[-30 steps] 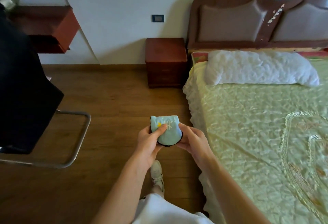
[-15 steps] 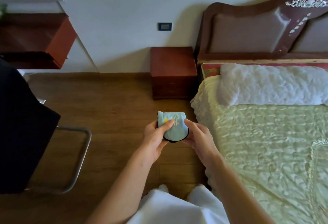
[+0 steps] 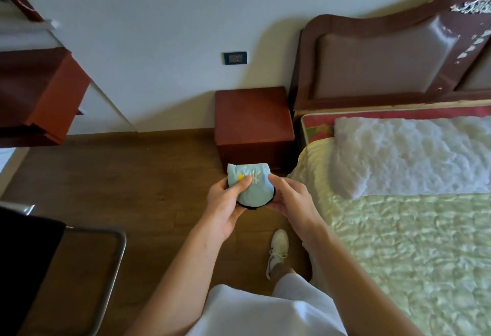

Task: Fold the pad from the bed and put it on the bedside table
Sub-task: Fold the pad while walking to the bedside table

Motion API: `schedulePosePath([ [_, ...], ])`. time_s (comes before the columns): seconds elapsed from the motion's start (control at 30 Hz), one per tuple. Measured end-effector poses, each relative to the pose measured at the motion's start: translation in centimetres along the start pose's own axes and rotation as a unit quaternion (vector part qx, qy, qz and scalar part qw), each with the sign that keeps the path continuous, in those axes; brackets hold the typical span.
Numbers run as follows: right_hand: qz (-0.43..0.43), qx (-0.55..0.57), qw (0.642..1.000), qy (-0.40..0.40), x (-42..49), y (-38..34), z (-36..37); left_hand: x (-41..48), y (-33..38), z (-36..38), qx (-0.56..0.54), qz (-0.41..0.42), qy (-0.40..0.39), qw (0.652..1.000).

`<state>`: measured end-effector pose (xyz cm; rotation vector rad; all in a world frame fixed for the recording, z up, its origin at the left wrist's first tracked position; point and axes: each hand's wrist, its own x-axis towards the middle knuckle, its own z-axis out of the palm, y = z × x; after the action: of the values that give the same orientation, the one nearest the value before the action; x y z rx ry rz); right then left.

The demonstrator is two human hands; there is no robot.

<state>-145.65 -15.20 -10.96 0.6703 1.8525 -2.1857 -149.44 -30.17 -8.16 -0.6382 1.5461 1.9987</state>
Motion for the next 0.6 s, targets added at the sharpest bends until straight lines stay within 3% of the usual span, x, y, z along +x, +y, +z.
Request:
schedulePosePath([
  [0.23,-0.013,0.017,0.999,-0.025,11.7,-8.4,-3.8,8.7,7.8,7.4,0.001,0.037,0.020,0.999],
  [0.6,0.035,-0.001,0.998,-0.043,23.4,-12.7,-4.6,18.3,14.0,10.8,-0.025,0.003,0.058,0.998],
])
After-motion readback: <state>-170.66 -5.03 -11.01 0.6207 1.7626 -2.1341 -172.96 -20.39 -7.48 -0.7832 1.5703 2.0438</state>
